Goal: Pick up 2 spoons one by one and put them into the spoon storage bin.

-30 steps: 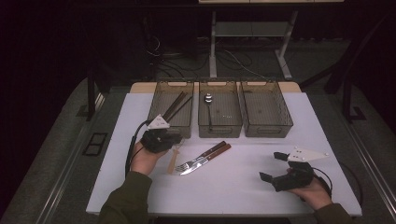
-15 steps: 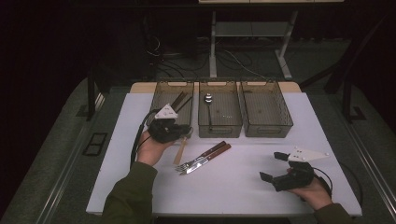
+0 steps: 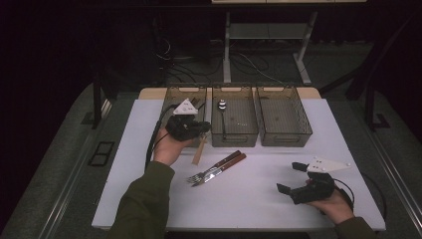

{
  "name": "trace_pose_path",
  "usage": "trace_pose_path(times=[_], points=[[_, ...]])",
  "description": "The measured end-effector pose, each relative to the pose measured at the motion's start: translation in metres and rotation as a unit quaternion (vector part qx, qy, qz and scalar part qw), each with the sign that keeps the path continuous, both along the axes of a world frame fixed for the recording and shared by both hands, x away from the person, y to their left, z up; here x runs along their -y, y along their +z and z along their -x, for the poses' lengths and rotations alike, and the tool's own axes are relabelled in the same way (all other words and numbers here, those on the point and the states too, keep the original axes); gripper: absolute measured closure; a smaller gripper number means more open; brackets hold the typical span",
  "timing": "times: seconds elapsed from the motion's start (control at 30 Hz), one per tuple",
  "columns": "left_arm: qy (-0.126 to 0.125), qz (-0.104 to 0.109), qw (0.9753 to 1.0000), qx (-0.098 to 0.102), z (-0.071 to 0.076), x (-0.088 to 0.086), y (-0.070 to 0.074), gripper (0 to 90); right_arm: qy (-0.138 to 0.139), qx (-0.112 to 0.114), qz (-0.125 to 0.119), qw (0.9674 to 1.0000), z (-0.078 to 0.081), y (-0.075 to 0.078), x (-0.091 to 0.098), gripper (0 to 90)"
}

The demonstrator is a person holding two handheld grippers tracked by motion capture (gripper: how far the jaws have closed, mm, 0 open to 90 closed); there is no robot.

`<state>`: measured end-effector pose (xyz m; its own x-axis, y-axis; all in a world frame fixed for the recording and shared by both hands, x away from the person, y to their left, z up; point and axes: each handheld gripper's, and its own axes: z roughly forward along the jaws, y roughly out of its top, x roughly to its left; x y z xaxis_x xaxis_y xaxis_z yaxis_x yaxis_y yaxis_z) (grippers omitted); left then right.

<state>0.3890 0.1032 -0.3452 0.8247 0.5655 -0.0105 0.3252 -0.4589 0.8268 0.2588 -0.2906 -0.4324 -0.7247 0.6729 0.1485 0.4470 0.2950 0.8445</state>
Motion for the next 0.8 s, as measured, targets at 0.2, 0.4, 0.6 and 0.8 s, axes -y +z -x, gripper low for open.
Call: trace_pose_path(times=[0.2,0.4,0.6,0.8], points=[[0.001,0.004,1.0000,0.007,-0.012,0.008,0.005,84.5,0.000,0.000,0.000,1.0000,0.000,0.000,0.000,1.2],[0.000,0.005,1.0000,0.007,-0.025,0.018,0.006,84.5,0.000,0.001,-0.001,1.0000,0.000,0.000,0.000,1.2],[0.000,0.009,0.9999,0.008,-0.040,0.029,0.006,84.5,0.000,0.002,-0.002,1.0000,0.000,0.001,0.001,1.2],[-0.002,0.001,0.9998,0.019,-0.056,0.043,0.010,84.4,0.000,0.000,-0.004,1.0000,0.001,0.001,0.001,1.2]])
